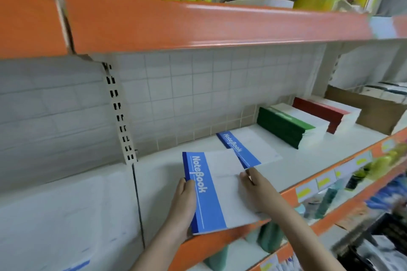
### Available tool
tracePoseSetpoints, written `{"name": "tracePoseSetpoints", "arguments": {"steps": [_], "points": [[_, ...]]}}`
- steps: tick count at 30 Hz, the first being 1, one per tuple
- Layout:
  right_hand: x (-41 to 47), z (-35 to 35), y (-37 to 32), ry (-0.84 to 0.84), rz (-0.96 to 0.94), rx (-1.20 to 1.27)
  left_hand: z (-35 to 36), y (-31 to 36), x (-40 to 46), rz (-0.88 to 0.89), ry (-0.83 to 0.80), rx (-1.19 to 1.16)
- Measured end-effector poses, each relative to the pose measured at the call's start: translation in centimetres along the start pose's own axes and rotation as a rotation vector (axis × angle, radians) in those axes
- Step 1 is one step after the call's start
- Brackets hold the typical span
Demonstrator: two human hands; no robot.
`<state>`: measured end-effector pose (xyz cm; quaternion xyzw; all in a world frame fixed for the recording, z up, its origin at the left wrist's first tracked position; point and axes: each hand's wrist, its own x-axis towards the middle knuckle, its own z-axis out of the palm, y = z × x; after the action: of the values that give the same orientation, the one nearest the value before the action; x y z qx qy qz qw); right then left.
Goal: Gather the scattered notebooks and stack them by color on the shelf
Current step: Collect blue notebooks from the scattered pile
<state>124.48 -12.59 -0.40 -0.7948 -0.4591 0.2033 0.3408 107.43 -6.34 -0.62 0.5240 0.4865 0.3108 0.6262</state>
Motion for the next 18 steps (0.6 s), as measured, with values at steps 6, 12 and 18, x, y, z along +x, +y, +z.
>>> {"name": "tracePoseSetpoints", "arguments": {"steps": [6, 12, 18], "points": [[4.9, -4.0, 4.2, -0.024, -0.053, -0.013, 5.4, 0.2, 3.4, -0.045, 0.061, -0.036], [9.9, -6.9, 7.2, -0.036, -0.045, -0.061, 9.0, 1.8, 7.0, -0.035, 0.088, -0.020], [14.0, -8.5, 8.6, -0.017, -0.067, -0.152, 12.1, 3.1, 10.6, 0.030, 0.080, 0.093]]}}
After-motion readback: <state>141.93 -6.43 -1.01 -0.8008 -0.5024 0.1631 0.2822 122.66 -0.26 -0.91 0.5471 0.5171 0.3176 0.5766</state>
